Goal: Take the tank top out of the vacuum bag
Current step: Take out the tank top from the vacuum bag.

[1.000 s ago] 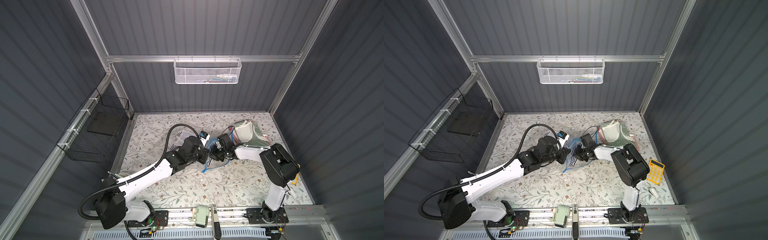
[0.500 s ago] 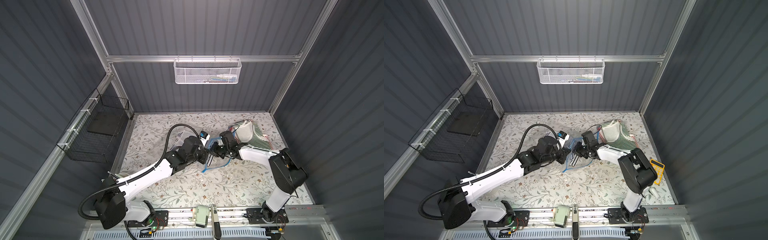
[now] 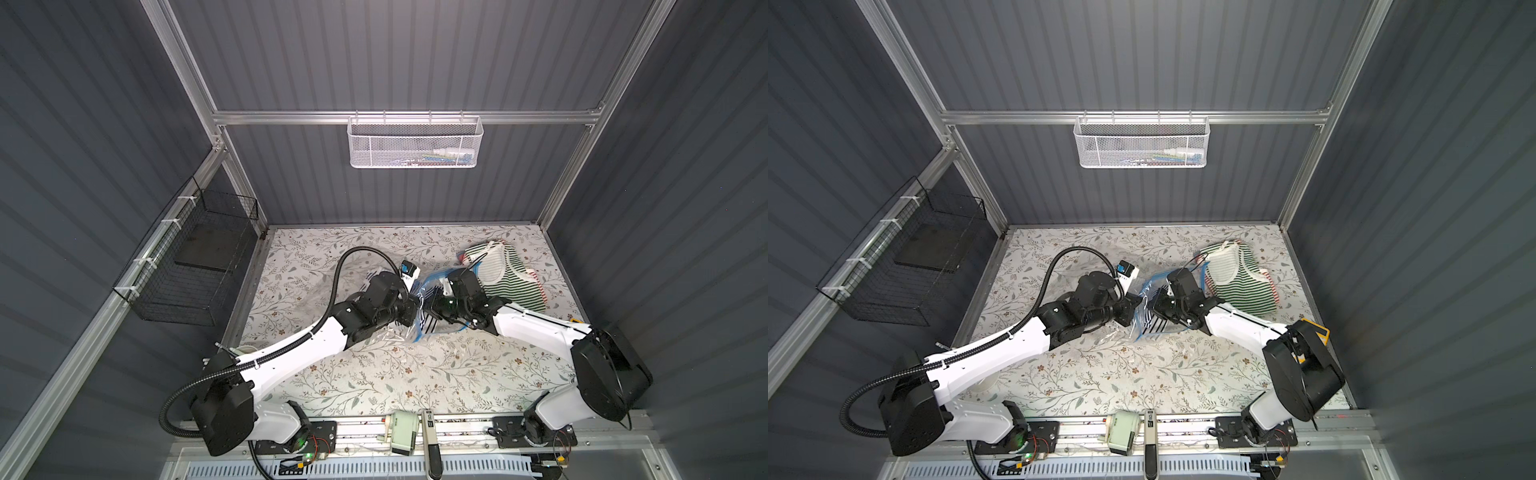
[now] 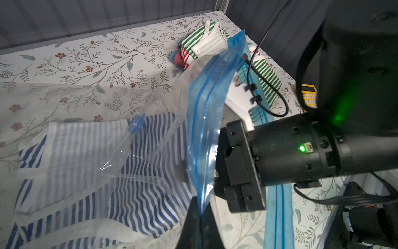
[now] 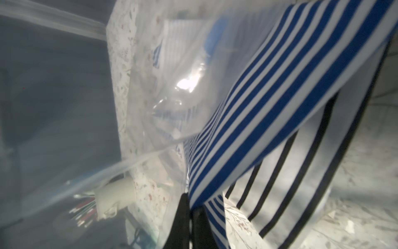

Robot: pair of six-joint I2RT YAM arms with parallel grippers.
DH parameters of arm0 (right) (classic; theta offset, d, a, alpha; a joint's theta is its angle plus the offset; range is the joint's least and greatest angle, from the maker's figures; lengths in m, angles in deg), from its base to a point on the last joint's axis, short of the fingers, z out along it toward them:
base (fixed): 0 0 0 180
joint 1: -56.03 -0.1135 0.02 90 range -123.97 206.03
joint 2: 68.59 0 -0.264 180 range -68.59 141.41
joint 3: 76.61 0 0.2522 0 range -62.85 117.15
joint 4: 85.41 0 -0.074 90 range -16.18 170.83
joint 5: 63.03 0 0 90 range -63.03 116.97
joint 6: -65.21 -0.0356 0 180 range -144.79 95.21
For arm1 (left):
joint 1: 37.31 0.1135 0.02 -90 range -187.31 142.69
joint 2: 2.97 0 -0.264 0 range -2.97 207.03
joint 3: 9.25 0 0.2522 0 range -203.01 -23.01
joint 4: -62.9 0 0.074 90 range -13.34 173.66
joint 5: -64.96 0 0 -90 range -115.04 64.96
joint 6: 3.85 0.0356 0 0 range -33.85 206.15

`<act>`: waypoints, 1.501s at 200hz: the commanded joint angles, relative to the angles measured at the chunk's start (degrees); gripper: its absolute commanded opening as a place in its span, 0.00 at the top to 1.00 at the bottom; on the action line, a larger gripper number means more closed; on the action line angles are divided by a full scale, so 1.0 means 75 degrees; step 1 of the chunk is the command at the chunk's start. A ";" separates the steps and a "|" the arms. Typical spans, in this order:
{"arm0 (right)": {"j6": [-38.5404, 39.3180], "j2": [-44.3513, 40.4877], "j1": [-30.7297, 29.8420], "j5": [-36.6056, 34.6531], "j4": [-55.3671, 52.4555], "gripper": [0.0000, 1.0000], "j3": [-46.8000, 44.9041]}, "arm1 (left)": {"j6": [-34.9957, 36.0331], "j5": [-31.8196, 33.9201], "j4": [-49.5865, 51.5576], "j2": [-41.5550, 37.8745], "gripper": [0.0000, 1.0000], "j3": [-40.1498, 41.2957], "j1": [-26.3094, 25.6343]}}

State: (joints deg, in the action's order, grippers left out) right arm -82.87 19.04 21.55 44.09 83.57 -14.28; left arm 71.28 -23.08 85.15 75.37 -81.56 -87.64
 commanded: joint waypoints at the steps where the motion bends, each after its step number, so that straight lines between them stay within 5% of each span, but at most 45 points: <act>1: -0.0067 0.0307 0.0013 -0.0022 0.0420 0.97 -0.0241 | -0.0080 0.0109 0.0094 -0.0062 1.00 -0.0116 -0.0060; 86: -0.0395 0.0455 0.0109 -0.0231 0.0536 0.55 -0.0687 | -0.0002 -0.0023 0.0110 -0.0028 1.00 -0.0104 -0.0063; 168: -0.0867 0.1498 0.0269 0.0590 0.1672 0.52 -0.0538 | 0.0079 0.0032 0.0186 -0.0075 1.00 -0.0055 -0.0059; 238: -0.0962 0.2067 0.0263 0.0554 0.2246 0.64 -0.0076 | 0.0254 0.0100 0.0312 -0.0006 1.00 -0.0125 -0.0063; 256: -0.0907 0.2220 0.0272 0.0716 0.2395 1.00 0.0037 | 0.0312 0.0125 0.0423 -0.0028 1.00 -0.0206 -0.0057; 300: -0.0462 0.1304 0.0242 0.0503 0.1860 1.00 0.0062 | 0.0203 0.0723 0.0450 -0.0254 1.00 -0.0252 -0.0063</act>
State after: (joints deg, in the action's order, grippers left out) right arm -89.62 33.88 23.73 48.62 99.74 -15.17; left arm 72.46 -21.44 87.14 75.13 -81.58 -87.66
